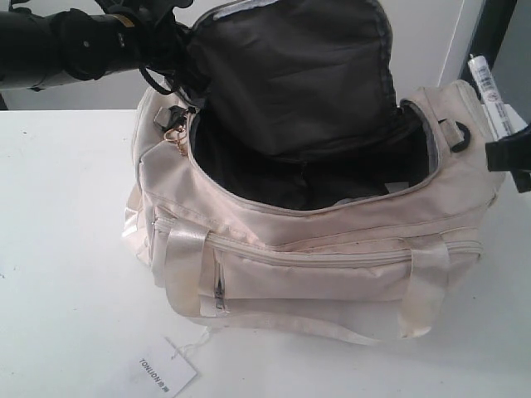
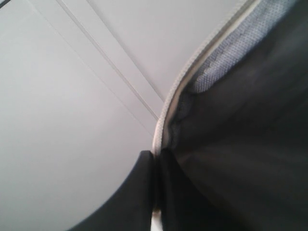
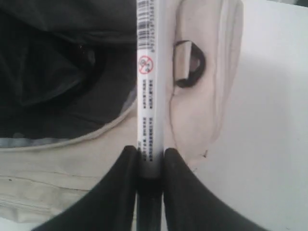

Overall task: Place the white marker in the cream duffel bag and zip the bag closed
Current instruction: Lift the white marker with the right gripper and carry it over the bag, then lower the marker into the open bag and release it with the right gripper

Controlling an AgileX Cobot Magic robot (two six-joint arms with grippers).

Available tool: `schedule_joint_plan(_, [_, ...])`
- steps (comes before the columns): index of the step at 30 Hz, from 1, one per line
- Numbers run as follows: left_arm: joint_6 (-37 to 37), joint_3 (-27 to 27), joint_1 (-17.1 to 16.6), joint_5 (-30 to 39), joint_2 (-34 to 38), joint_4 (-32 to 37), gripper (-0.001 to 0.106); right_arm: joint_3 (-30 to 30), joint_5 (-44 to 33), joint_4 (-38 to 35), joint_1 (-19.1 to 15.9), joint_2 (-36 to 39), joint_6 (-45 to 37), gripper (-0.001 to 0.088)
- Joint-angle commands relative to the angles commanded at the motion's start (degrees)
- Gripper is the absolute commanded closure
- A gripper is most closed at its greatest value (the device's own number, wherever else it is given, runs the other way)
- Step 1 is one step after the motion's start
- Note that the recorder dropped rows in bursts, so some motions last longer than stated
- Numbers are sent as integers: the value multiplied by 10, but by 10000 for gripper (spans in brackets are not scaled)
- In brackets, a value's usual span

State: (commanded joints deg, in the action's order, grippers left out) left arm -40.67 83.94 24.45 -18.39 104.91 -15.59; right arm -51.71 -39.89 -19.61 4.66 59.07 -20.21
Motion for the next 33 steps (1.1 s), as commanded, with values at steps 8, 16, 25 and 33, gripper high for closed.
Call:
schedule_joint_plan(8, [0,0,0,0,0,0,1053,-80,-38,-59,12,77,-75,868])
schedule_joint_plan(16, [0,0,0,0,0,0,1053,-165,-59,-59,73,175,-81,868])
schedule_joint_plan(25, [0,0,0,0,0,0,1053,-212,-46,-42,108,253,-100,868])
schedule_joint_plan(33, [0,0,0,0,0,0,1053,-212,-32,12,108,293,-67,868])
